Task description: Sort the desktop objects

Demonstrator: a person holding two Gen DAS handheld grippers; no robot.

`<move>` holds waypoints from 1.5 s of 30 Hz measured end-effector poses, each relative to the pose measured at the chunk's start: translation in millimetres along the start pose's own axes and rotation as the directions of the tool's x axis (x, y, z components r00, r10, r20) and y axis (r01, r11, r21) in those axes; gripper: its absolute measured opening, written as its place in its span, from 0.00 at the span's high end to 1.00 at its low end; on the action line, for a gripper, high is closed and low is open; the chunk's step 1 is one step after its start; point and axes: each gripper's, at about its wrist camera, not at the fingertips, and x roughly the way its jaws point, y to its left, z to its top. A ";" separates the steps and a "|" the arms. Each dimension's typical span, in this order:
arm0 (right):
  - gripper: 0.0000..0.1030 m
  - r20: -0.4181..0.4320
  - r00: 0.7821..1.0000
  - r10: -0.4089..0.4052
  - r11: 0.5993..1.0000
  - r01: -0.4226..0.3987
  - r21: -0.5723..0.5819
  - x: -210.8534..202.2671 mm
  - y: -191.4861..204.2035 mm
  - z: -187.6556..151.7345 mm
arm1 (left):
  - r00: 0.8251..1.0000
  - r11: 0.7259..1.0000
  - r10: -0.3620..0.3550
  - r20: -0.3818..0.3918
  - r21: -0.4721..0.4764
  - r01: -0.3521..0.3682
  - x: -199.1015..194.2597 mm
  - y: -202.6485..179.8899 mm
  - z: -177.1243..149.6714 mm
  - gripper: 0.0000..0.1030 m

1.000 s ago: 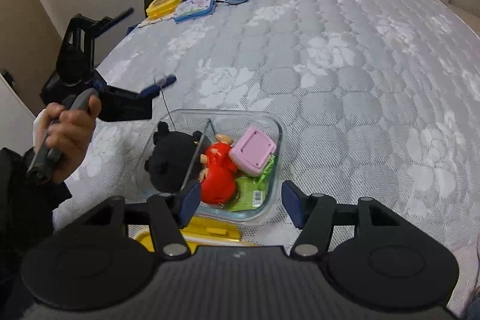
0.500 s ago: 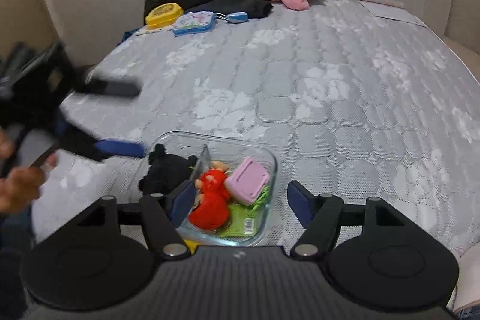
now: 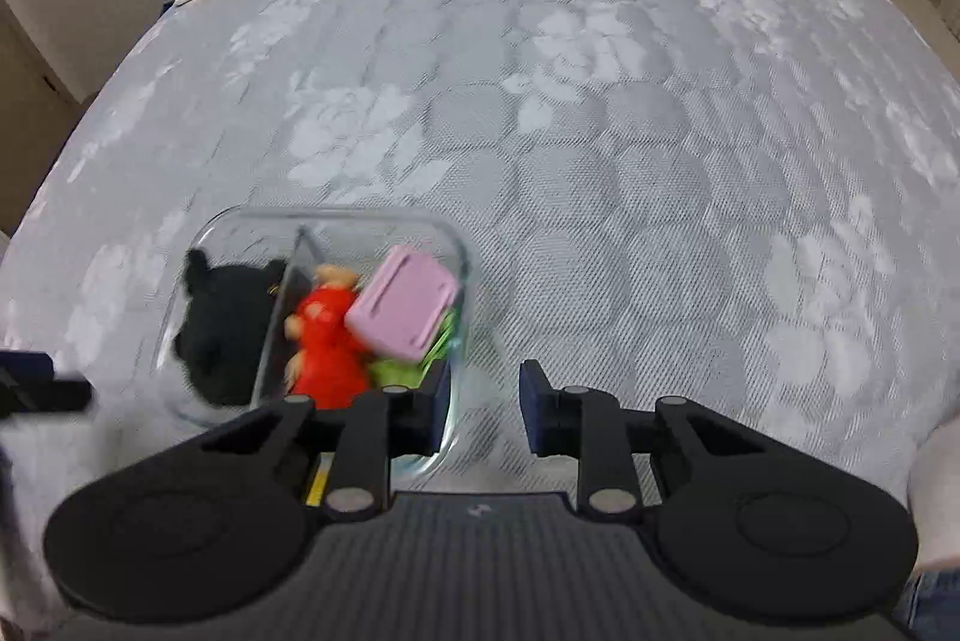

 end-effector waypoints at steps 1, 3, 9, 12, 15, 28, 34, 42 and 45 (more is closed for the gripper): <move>0.71 -0.010 1.000 0.013 1.000 -0.013 0.002 4.8 -2.8 2.9 | 0.999 0.999 -0.033 0.008 -0.038 0.033 6.0 6.7 4.0 0.00; 0.69 -0.032 0.998 0.054 0.999 -0.054 0.003 12.3 -6.7 5.0 | 0.999 0.995 -0.041 -0.010 -0.088 0.040 22.7 16.1 7.6 0.00; 0.69 -0.081 0.991 0.104 0.994 -0.106 -0.022 37.9 4.3 2.8 | 0.994 0.996 0.083 -0.073 -0.006 -0.084 71.7 0.7 10.5 0.00; 0.69 -0.106 0.991 0.087 0.995 -0.090 -0.029 47.2 11.6 0.8 | 0.995 0.997 0.032 -0.093 -0.064 -0.038 78.6 3.2 11.4 0.07; 0.72 -0.128 0.988 0.085 0.996 -0.087 -0.006 54.0 12.2 -1.6 | 0.995 0.997 -0.004 -0.095 -0.079 -0.003 83.9 -1.9 7.8 0.30; 0.85 -0.162 0.983 0.084 0.996 -0.080 0.034 53.8 6.6 -12.0 | 0.996 0.991 0.081 -0.029 0.106 -0.077 72.6 -28.5 -8.9 0.36; 0.85 -0.163 0.985 0.058 0.998 -0.059 -0.004 50.1 12.5 -15.7 | 0.997 0.997 0.034 -0.069 0.068 -0.029 71.9 -18.6 -14.3 0.39; 0.85 -0.162 0.985 0.053 0.997 -0.061 -0.045 46.4 16.1 -16.4 | 0.969 0.987 -0.158 -0.191 -0.040 0.154 73.6 -16.1 -30.8 0.52; 0.84 -0.162 0.985 0.053 0.997 -0.063 -0.053 45.7 16.5 -18.1 | 0.970 0.985 -0.170 -0.172 -0.009 0.171 65.4 -27.2 -31.3 0.51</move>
